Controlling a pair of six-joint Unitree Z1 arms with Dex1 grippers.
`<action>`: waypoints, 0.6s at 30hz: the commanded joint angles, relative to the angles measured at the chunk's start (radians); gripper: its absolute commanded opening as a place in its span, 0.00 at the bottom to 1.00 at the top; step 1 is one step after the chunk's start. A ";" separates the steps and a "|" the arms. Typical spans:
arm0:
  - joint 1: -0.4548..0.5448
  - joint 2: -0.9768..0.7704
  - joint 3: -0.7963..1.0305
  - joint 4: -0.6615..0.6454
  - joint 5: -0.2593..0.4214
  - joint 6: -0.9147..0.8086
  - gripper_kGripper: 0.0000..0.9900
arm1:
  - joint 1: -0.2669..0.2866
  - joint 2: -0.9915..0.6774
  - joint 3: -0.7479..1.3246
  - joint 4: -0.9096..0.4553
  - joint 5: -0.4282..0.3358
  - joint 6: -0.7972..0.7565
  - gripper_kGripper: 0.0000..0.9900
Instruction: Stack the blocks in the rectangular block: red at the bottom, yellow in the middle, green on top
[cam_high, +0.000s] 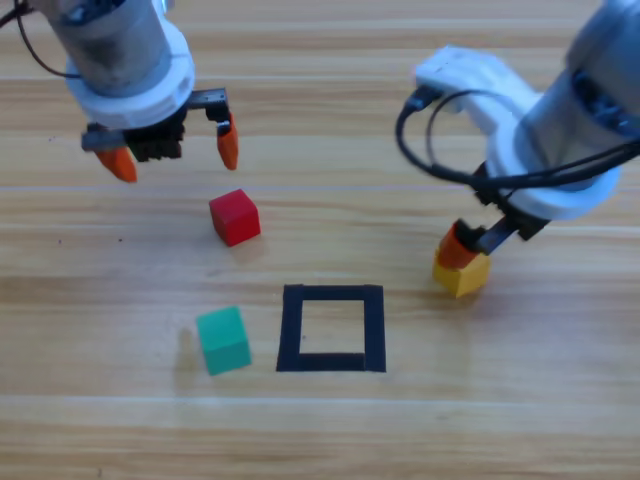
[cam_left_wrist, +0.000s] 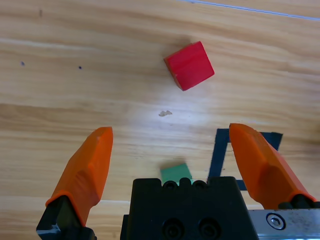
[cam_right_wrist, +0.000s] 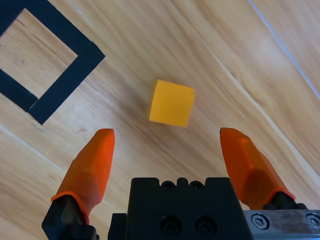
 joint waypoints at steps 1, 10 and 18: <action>0.049 0.097 -0.069 0.020 -0.064 -0.089 1.00 | 0.010 0.119 -0.018 -0.015 -0.014 -0.005 0.94; 0.046 0.189 -0.126 0.033 -0.076 -0.245 1.00 | -0.011 0.208 -0.050 -0.026 -0.028 0.000 0.93; 0.040 0.274 -0.192 0.076 -0.075 -0.325 1.00 | -0.045 0.269 -0.087 -0.024 -0.013 0.000 0.84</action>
